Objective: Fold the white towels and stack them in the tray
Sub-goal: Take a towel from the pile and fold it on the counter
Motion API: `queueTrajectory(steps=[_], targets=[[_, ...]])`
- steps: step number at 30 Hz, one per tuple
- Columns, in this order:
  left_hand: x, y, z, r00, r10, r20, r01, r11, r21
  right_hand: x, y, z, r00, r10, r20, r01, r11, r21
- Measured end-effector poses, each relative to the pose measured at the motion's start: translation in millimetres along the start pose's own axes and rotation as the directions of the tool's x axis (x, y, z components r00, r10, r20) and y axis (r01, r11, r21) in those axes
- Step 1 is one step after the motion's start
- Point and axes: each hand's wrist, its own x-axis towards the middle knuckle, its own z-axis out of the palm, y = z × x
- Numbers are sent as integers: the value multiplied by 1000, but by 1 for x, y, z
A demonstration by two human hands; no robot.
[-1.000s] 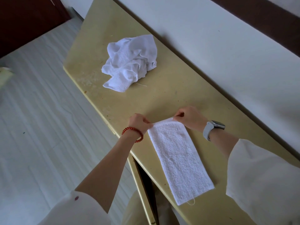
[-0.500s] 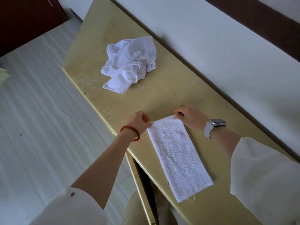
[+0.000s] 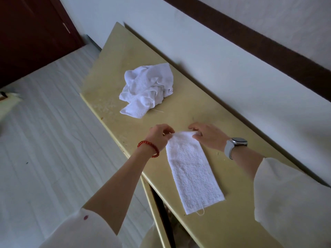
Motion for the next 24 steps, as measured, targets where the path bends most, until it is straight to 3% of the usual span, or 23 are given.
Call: queueTrajectory(steps=[5,12,15,19,24], targets=[[0,-11,-4,999,-14,-43,12,999,-37,6,-2,7,994,32,-109,-14,987,160],[8,-22,-3,995,-40,-89,37,999,-35,18,-2,6,995,29,-99,-15,990,137],[8,-15,-5,984,32,-175,-29,999,21,19,-4,0,971,-30,-237,48,996,70],[-1,-4,-3,935,166,-312,-138,984,111,5,-1,-4,881,-103,-462,154,985,74],[-33,-9,21,871,331,-364,-280,942,187,-33,7,18,821,-181,-541,240,970,40]])
